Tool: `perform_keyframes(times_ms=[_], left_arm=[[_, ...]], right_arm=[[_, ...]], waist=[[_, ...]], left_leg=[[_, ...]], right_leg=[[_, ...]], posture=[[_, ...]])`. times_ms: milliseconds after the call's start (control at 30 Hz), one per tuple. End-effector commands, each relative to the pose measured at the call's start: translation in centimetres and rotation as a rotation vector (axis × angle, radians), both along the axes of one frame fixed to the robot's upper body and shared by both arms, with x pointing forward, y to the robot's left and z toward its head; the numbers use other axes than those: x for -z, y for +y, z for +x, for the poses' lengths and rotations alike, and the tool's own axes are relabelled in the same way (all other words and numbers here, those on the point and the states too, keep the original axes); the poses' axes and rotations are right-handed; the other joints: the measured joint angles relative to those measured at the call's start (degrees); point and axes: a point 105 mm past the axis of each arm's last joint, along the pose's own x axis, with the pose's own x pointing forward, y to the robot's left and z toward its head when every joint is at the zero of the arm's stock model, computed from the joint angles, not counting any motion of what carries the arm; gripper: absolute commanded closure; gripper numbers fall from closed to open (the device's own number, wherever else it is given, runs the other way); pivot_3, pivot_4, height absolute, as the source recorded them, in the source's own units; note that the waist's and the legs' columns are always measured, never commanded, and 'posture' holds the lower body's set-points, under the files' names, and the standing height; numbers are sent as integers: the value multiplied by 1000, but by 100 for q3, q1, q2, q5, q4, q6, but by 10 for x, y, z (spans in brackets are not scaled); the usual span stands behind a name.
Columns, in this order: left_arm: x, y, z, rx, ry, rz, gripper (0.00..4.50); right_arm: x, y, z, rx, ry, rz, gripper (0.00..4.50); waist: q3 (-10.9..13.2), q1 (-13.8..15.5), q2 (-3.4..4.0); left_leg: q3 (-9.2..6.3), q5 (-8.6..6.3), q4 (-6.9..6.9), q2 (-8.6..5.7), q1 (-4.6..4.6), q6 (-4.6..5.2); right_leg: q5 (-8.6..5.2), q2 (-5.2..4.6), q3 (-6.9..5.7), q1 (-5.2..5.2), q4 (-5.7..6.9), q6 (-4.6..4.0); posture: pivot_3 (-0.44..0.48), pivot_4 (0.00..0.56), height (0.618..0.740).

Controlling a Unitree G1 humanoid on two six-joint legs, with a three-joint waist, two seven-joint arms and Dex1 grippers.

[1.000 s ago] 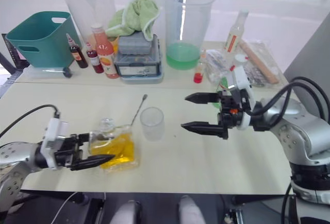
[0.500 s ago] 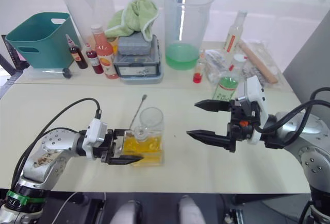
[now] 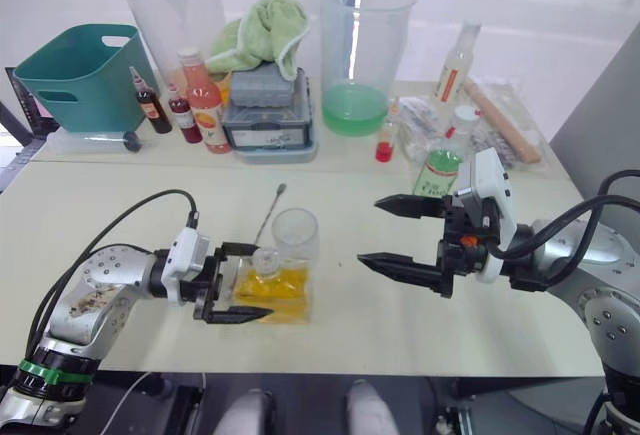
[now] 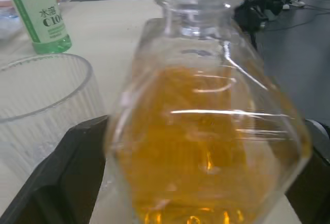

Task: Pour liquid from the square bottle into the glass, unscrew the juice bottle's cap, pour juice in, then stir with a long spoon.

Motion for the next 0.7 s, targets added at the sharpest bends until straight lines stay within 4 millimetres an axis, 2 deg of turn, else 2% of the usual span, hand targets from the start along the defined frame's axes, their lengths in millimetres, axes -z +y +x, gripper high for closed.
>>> perform_keyframes(times_ms=[33,167,400,700], left_arm=[[-29,-6,-2,6,-53,-57,37],[-30,-14,-10,20,-40,-31,37],[-25,-14,-9,3,-41,11,37],[-8,-11,-14,21,-7,41,37]], right_arm=[[-6,3,-3,-25,-40,-9,0],[-7,4,-2,-34,-41,-7,0],[-7,7,-3,-45,-43,-8,0],[-7,7,-2,-44,-48,-9,0]], waist=[[0,-1,0],[0,-1,0],[0,-1,0],[0,-1,1]], left_leg=[[-1,0,1,0,-1,0],[-1,0,2,0,1,0],[-1,0,2,0,2,0],[0,0,2,0,3,1]], right_leg=[[0,0,0,0,0,0],[0,0,0,3,0,2],[0,1,0,2,1,2],[0,1,0,2,1,2]], posture=[[0,150,728],[0,150,728],[0,150,728],[0,150,728]])
